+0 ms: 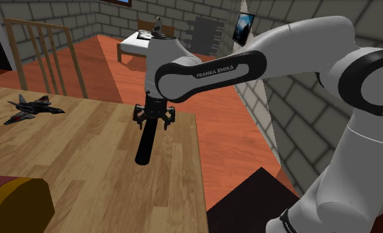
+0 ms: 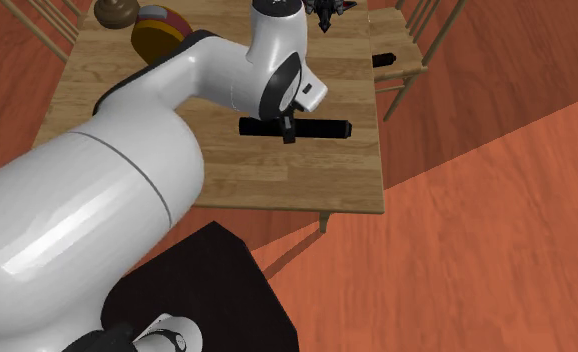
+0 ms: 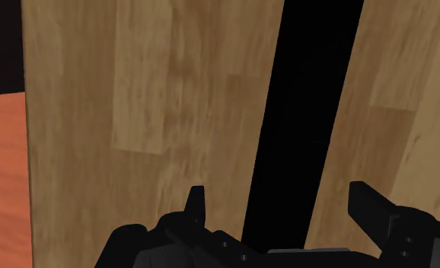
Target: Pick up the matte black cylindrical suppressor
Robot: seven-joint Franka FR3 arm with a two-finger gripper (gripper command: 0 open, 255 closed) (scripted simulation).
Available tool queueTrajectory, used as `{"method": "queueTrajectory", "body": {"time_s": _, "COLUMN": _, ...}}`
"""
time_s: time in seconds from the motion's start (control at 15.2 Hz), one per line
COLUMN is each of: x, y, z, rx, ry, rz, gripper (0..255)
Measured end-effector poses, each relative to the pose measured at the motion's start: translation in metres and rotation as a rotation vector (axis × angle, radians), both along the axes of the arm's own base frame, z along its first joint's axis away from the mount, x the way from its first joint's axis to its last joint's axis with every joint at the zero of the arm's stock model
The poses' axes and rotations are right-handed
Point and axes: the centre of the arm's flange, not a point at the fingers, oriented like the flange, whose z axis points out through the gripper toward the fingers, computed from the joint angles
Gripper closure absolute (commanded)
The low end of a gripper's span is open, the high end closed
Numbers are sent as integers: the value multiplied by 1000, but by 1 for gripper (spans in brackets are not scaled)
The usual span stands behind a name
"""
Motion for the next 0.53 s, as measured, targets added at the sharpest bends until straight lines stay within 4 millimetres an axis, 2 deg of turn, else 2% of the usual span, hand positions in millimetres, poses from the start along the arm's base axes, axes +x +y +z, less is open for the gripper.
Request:
{"method": "queueTrajectory", "body": {"time_s": 0.07, "x": 7, "y": 7, "z": -3, "rx": 1, "ry": -1, "rz": -7, "gripper": 0}}
{"method": "queueTrajectory", "body": {"time_s": 0.26, "x": 14, "y": 10, "z": -18, "rx": 2, "ry": -2, "rz": -14, "gripper": 0}}
{"method": "queueTrajectory", "body": {"time_s": 0.53, "x": 14, "y": 12, "z": -37, "rx": 1, "ry": -3, "rz": -15, "gripper": 0}}
